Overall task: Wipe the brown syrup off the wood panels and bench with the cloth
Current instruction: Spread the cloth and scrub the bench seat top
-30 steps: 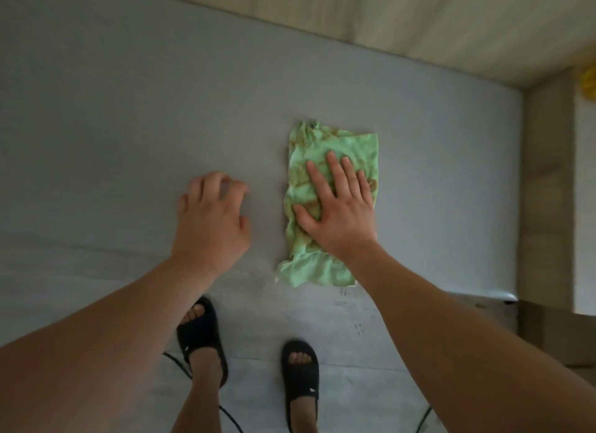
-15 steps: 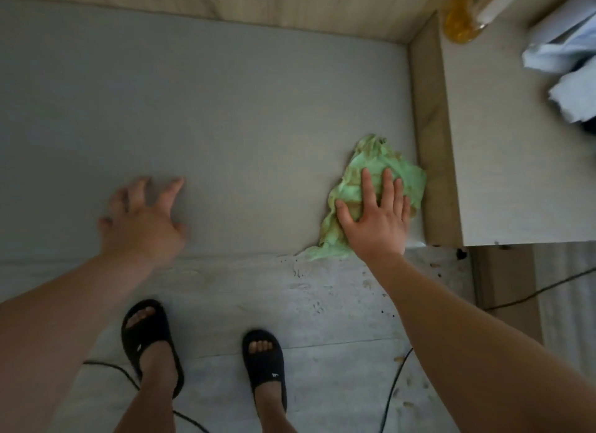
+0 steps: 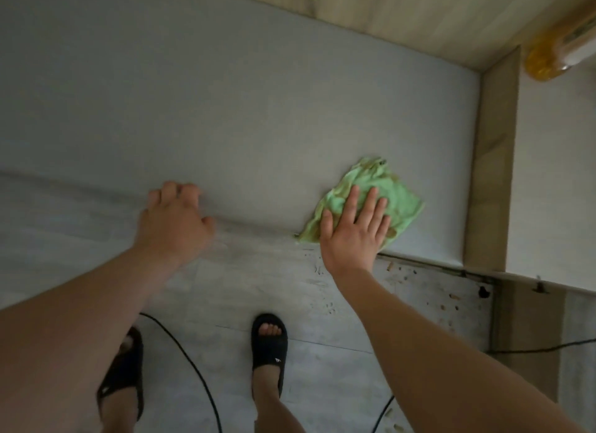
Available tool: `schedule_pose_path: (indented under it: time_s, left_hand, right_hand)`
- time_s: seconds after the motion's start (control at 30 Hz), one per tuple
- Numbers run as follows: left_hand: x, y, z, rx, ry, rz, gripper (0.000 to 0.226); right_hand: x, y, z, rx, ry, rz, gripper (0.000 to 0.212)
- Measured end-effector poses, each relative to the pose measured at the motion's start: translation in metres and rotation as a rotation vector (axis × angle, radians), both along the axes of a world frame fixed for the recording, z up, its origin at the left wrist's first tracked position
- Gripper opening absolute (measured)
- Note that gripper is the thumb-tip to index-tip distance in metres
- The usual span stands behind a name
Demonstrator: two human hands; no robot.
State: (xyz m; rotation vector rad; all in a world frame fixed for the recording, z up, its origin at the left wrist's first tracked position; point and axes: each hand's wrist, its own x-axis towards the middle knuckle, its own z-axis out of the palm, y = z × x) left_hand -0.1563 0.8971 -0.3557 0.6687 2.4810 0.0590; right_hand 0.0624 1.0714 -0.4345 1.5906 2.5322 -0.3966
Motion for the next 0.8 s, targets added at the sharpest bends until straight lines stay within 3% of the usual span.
schedule_pose_path:
  time_s: [0.2,0.33,0.47,0.57,0.8]
  left_hand:
    - [-0.022,-0.07,0.003,0.032,-0.013,0.185,0.048]
    - [-0.026,-0.138,0.008,0.121,-0.053,0.4,0.046]
    - [-0.02,-0.208,0.021,0.311,-0.129,0.675,0.041]
    - [-0.014,-0.264,0.046,0.498,-0.192,0.831,0.03]
    - [-0.004,-0.406,0.162,0.979,-0.228,0.919,0.021]
  right_hand:
    - [-0.09,-0.057,0.005,-0.053,0.046,0.252,0.066]
    - [-0.143,-0.109,0.024,-0.249,0.171,0.463,0.058]
    - [-0.177,-0.187,0.069,-0.675,0.354,0.352,0.043]
    - [-0.195,-0.26,0.116,-0.829,0.413,0.353,0.027]
    - [-0.223,-0.431,0.208,-1.307,0.514,0.277,0.048]
